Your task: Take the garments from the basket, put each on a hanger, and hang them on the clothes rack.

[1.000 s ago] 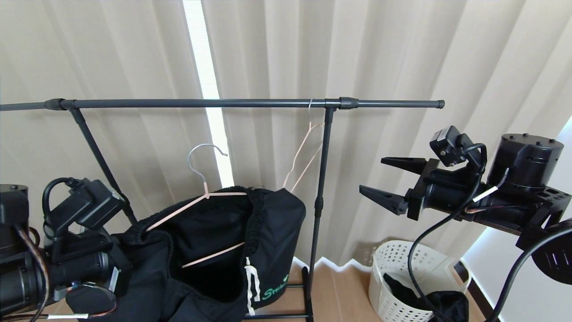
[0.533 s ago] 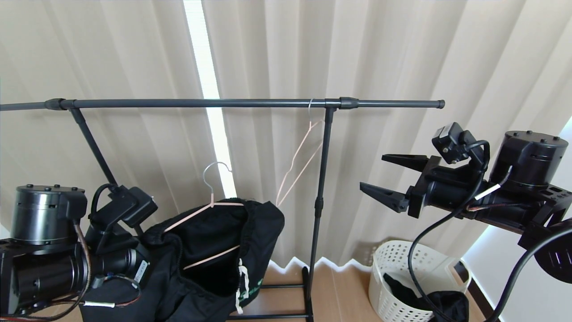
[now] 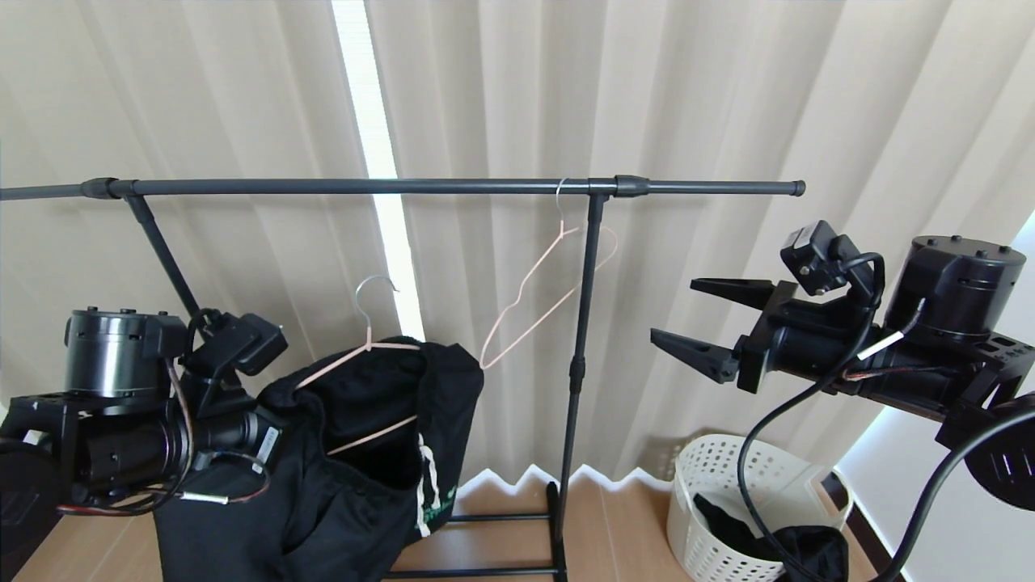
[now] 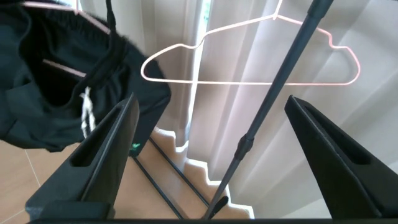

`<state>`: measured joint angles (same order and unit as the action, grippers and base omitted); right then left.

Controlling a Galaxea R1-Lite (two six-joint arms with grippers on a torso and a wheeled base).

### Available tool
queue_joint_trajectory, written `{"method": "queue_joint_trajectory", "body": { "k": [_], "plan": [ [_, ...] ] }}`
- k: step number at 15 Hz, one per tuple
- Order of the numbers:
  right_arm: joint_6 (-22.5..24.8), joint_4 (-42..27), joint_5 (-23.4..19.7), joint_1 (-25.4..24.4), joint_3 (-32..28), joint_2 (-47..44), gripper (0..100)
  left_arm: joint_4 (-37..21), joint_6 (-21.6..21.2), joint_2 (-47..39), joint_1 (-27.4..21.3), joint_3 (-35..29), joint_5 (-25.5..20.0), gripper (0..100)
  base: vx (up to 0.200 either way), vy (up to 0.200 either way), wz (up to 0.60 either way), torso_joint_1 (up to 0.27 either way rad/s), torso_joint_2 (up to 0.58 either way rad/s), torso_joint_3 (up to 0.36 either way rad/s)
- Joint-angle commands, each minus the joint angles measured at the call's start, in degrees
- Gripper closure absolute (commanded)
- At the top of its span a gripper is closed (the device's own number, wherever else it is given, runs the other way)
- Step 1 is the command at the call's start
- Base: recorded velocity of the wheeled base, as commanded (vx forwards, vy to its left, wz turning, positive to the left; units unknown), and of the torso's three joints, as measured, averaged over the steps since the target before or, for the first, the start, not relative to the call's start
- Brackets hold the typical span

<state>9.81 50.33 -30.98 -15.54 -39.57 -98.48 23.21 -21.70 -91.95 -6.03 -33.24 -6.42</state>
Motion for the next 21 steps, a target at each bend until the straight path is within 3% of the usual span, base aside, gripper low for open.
{"method": "queue_joint_trajectory", "body": {
  "k": [1,7,9,15,21],
  "plan": [
    [0.0,0.0,0.0,0.0,0.0,0.0,0,2.1,1.1,-3.1,0.4,-2.1,0.1,100,0.0,0.0,0.0,0.0,0.0,0.0],
    [0.0,0.0,0.0,0.1,0.0,0.3,0,13.1,6.1,-13.5,0.0,-13.5,1.2,100,0.0,0.0,0.0,0.0,0.0,0.0],
    [0.0,0.0,0.0,0.1,0.0,0.4,0,13.4,6.1,-14.7,-0.1,-14.8,1.2,100,0.0,0.0,0.0,0.0,0.0,0.0],
    [0.0,0.1,0.0,0.2,-0.2,0.3,0,13.4,9.9,-21.1,-2.1,-28.1,1.1,100,0.0,0.0,0.0,0.0,0.0,0.0],
    [0.0,0.1,0.0,0.2,-0.2,0.3,0,13.5,10.3,-28.2,-3.0,-35.5,1.1,100,0.0,0.0,0.0,0.0,0.0,0.0]
  ]
}}
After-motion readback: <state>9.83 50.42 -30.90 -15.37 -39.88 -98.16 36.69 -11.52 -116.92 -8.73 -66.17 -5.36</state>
